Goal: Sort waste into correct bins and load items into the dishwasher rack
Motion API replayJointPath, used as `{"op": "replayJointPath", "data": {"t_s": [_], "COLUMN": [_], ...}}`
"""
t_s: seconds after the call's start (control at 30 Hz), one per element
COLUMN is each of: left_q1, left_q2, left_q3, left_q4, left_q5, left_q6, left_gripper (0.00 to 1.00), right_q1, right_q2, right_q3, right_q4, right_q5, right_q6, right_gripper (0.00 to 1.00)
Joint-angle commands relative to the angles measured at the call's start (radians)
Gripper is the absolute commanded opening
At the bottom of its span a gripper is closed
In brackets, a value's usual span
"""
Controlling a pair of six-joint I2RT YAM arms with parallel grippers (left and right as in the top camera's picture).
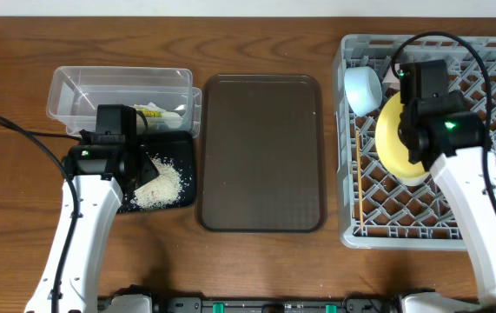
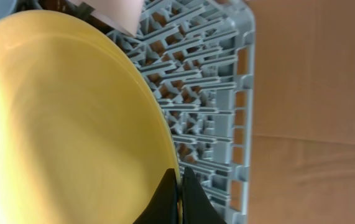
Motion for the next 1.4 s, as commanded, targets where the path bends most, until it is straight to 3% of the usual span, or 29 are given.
{"op": "replayJointPath", "data": {"t_s": [0.0,0.07,0.2,0.23,0.4,0.57,0.7,1.0,1.3,1.37], "left_q1": [0.005,0.005,0.005,0.004,0.004,0.004,0.004,-0.007,-0.196,-0.248], "left_q2": [-0.007,-0.007,-0.008,-0.01,-0.013,-0.013,-0.011,-0.023,-0.227,-0.295], "left_q3": [0.01,0.01,0.01,0.01,0.052,0.098,0.1,0.092,0.014,-0.007], "left_q4": [-0.004,-0.004,0.003,0.009,0.019,0.02,0.009,-0.173,-0.126,-0.103], "left_q5": [-0.002,-0.002,0.021,0.038,0.1,0.189,0.247,0.258,0.177,0.146], "left_q6": [-0.009,-0.009,-0.008,-0.001,0.101,0.201,0.248,0.291,0.277,0.262], "left_gripper": [0.68,0.68,0.68,0.73,0.79,0.84,0.86,0.86,0.86,0.86], "right_q1": [0.017,0.019,0.012,0.006,-0.051,-0.146,-0.218,-0.253,-0.249,-0.249], "right_q2": [0.011,0.01,0.008,0.008,-0.006,-0.05,-0.085,-0.227,-0.529,-0.608], "right_q3": [0.0,0.0,0.0,0.0,0.0,0.0,0.0,-0.078,-0.344,-0.403], "right_q4": [0.002,0.007,0.017,0.015,0.005,-0.006,-0.068,-0.132,-0.041,-0.018], "right_q5": [-0.04,-0.114,-0.23,-0.26,-0.459,-0.654,-0.765,-0.875,-0.876,-0.864], "right_q6": [0.154,0.211,0.346,0.383,0.513,0.513,0.466,0.394,0.394,0.394], "right_gripper": [0.04,0.24,0.43,0.47,0.53,0.65,0.68,0.8,0.99,0.99]}}
